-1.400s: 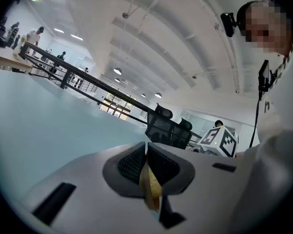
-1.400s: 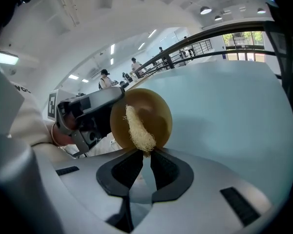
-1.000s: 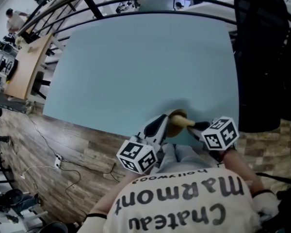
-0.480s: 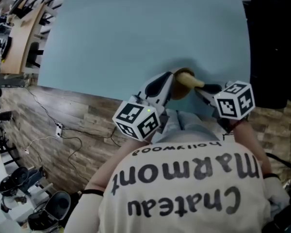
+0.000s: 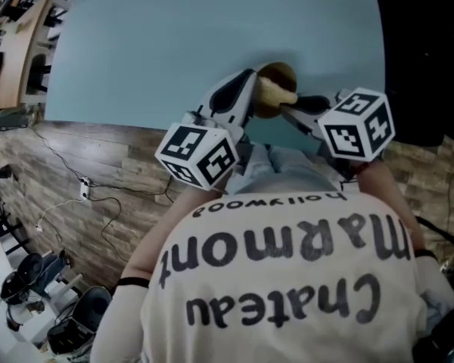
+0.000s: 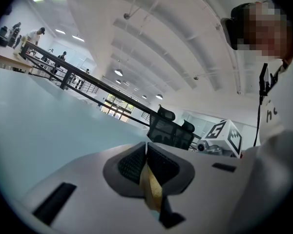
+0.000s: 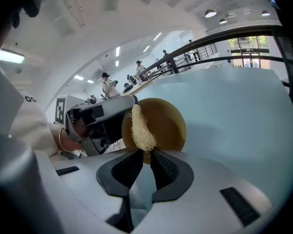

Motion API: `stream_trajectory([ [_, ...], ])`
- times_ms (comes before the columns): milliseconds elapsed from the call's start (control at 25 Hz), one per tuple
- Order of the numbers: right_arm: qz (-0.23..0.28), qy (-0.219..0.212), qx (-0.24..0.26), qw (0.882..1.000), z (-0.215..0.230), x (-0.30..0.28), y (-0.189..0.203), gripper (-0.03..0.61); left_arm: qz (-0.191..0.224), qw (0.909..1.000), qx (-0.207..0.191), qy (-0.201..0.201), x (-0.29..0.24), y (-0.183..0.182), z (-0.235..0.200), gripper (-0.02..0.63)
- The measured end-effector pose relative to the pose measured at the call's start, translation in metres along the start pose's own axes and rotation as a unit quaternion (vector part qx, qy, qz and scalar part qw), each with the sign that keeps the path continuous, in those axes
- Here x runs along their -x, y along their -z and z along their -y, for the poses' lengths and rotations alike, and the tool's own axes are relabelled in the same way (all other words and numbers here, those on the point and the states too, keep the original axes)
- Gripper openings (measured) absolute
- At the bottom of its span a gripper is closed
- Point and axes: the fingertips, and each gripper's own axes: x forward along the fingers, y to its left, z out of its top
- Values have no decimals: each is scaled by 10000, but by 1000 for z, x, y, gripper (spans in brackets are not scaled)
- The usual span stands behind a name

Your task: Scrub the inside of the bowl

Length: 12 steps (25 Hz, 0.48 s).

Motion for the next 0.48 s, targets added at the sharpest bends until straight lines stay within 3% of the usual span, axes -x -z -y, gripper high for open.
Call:
stream_trajectory([
  [480,-347,201,-6,9992,11,-6,13,67,141,9998,-39,118,5,-9,5,14],
])
